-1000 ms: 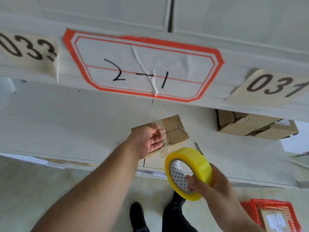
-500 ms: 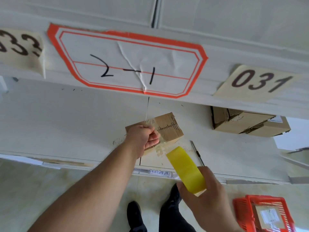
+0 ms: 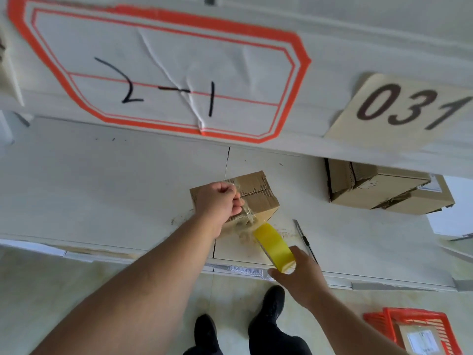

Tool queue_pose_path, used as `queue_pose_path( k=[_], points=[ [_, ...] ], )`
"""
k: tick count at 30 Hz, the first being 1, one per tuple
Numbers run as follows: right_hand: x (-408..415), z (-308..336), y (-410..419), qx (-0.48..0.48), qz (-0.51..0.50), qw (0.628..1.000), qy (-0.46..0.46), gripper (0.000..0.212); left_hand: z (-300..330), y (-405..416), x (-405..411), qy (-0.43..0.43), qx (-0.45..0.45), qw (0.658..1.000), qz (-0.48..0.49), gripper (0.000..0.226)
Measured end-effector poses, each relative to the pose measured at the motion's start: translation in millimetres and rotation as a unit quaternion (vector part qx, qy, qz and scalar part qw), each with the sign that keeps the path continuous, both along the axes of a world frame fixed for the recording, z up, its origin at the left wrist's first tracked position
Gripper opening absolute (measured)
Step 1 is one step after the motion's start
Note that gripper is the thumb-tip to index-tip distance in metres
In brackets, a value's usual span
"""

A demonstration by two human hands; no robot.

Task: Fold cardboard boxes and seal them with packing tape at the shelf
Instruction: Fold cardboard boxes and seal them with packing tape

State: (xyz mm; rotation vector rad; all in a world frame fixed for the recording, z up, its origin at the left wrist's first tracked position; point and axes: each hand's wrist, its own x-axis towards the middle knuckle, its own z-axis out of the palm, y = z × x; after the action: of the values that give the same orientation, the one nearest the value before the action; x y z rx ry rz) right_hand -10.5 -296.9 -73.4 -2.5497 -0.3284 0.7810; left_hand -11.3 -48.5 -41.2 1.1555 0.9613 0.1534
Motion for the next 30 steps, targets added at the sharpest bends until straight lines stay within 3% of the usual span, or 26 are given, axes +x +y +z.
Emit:
queue_pose_path(
  k=[6,11,16,23,25,28,30],
  points=[
    [11,-18,-3,0.022,-0.012,1.0,0.01,0.066,-4,1,-3,-0.012,0.004,1.0,-0.02,0.008],
    [-10,26,-2,0.066,-0.047,0.997,0.007,0.032,-5,1,-3,-0.009,0.014,1.0,-0.007,0.011],
    [-53,87,-14,0.152,-0.089,0.984,0.024,0.032,-8,1,-4,-0.01,0.018,1.0,0.0,0.011],
    [-76,112,2,0.128,-0.131,0.982,0.047,0.03,5,13,-7,0.051,0.013,0.996,-0.069,0.007],
    [-78,115,5,0.128,-0.135,0.981,0.048,0.031,11,22,-9,0.093,0.111,0.982,-0.121,0.006],
    [-80,123,10,0.132,-0.126,0.982,0.054,0.043,12,29,-14,0.125,0.307,0.923,-0.197,0.011],
    [-80,127,13,0.14,-0.124,0.981,0.05,0.055,10,29,-18,0.133,0.38,0.885,-0.233,0.016]
  ],
)
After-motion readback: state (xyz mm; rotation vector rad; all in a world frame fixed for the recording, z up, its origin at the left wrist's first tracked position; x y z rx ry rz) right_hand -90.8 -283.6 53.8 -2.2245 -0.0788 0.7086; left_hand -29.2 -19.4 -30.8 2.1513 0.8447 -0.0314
